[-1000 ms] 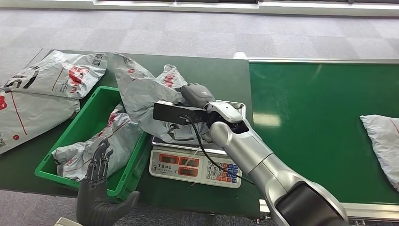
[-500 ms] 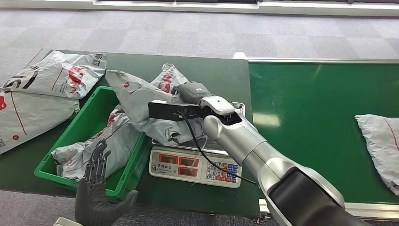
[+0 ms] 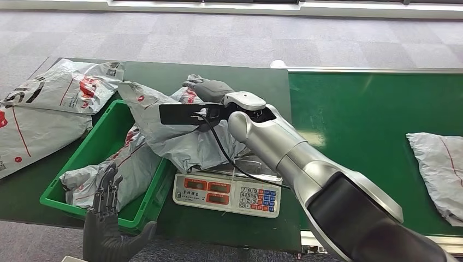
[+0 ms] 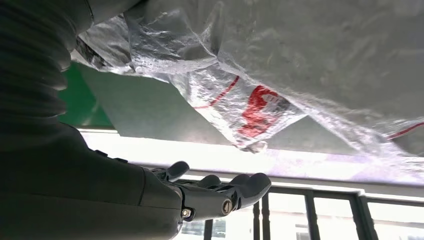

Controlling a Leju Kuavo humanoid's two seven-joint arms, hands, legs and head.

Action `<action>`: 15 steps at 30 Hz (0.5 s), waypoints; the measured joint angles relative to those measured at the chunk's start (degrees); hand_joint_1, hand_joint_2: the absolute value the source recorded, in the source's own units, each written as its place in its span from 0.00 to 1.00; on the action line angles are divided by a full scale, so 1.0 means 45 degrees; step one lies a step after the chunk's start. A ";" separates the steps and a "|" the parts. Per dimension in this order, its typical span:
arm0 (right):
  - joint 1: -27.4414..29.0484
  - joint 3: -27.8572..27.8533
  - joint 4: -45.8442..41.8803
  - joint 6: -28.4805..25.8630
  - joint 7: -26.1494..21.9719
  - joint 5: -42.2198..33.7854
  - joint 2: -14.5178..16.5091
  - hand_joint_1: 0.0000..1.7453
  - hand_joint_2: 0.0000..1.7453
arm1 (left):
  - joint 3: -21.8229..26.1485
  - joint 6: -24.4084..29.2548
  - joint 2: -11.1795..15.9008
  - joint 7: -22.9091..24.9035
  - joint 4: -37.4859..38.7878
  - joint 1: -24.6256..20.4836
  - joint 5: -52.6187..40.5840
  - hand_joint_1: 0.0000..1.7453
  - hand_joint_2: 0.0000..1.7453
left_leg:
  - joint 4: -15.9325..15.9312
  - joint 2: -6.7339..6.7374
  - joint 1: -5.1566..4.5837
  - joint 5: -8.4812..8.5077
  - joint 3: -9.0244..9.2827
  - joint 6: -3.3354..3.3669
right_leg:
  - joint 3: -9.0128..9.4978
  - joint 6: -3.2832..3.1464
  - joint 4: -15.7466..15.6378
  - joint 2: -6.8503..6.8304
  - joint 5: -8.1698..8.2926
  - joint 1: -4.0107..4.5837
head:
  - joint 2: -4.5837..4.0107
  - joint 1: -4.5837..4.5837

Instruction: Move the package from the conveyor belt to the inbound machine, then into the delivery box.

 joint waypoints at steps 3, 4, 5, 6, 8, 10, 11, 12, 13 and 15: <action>-0.0094 0.0016 0.0005 0.0136 -0.0234 -0.0575 -0.0007 0.00 1.00 | 0.0118 -0.0120 -0.0043 -0.0078 0.0001 0.0032 0.0000 0.00 1.00 | 0.0000 0.0000 0.0000 0.0000 0.0001 0.0000 | 0.0000 0.0000 0.0000 0.0000 0.0000 0.0000 | 0.0000 0.0000; -0.0122 0.0023 0.0005 0.0153 -0.0254 -0.0655 -0.0011 0.00 1.00 | 0.0154 -0.0152 -0.0060 -0.0091 0.0001 0.0037 0.0000 0.00 1.00 | 0.0000 0.0000 0.0000 0.0000 0.0001 0.0000 | 0.0000 0.0000 0.0000 0.0000 0.0001 0.0000 | 0.0000 0.0000; -0.0146 0.0030 0.0005 0.0166 -0.0260 -0.0696 -0.0015 0.00 1.00 | 0.0182 -0.0170 -0.0074 -0.0096 0.0001 0.0040 0.0000 0.00 1.00 | 0.0000 0.0000 0.0000 0.0000 0.0002 0.0000 | 0.0001 0.0000 0.0000 0.0000 0.0001 0.0000 | 0.0000 0.0000; -0.0163 0.0033 0.0005 0.0172 -0.0264 -0.0717 -0.0018 0.00 1.00 | 0.0212 -0.0180 -0.0087 -0.0099 0.0001 0.0043 0.0000 0.00 1.00 | 0.0000 0.0000 0.0000 0.0000 0.0002 0.0000 | 0.0001 0.0000 0.0000 0.0001 0.0002 0.0000 | 0.0000 0.0000; -0.0183 0.0039 0.0005 0.0179 -0.0268 -0.0727 -0.0021 0.00 1.00 | 0.0270 -0.0181 -0.0103 -0.0103 0.0001 0.0045 0.0001 0.00 1.00 | 0.0000 0.0001 0.0000 0.0001 0.0003 0.0000 | 0.0001 -0.0001 0.0000 0.0001 0.0002 0.0000 | 0.0000 0.0000; -0.0195 0.0049 0.0005 0.0181 -0.0271 -0.0732 -0.0023 0.00 1.00 | 0.0315 -0.0181 -0.0111 -0.0109 0.0001 0.0046 0.0004 0.00 1.00 | 0.0001 0.0001 0.0000 0.0001 0.0003 0.0000 | 0.0001 -0.0001 0.0000 0.0001 0.0003 0.0000 | 0.0000 0.0000; -0.0199 0.0052 0.0005 0.0182 -0.0275 -0.0734 -0.0024 0.00 1.00 | 0.0324 -0.0181 -0.0115 -0.0111 0.0001 0.0046 0.0005 0.00 1.00 | 0.0001 0.0001 0.0000 0.0001 0.0003 0.0000 | 0.0000 -0.0001 0.0000 0.0001 0.0003 0.0000 | 0.0000 0.0000; -0.0201 0.0055 0.0005 0.0182 -0.0279 -0.0737 -0.0026 0.00 1.00 | 0.0328 -0.0181 -0.0120 -0.0112 0.0001 0.0046 0.0005 0.00 1.00 | 0.0001 0.0001 0.0000 0.0000 0.0003 0.0000 | 0.0000 -0.0001 0.0000 0.0001 0.0003 0.0000 | 0.0000 0.0000; -0.0201 0.0055 0.0005 0.0182 -0.0281 -0.0737 -0.0027 0.00 1.00 | 0.0329 -0.0181 -0.0126 -0.0112 0.0001 0.0046 0.0005 0.00 1.00 | 0.0001 0.0001 0.0000 0.0000 0.0003 0.0000 | 0.0000 -0.0001 0.0000 0.0001 0.0002 0.0000 | 0.0000 0.0000; -0.0202 0.0056 0.0005 0.0213 -0.0340 -0.0846 -0.0033 0.00 1.00 | 0.0330 -0.0181 -0.0135 -0.0112 0.0001 0.0046 0.0008 0.00 1.00 | 0.0000 0.0001 0.0000 0.0000 0.0002 0.0000 | 0.0000 -0.0001 0.0000 0.0001 0.0002 0.0000 | 0.0000 0.0000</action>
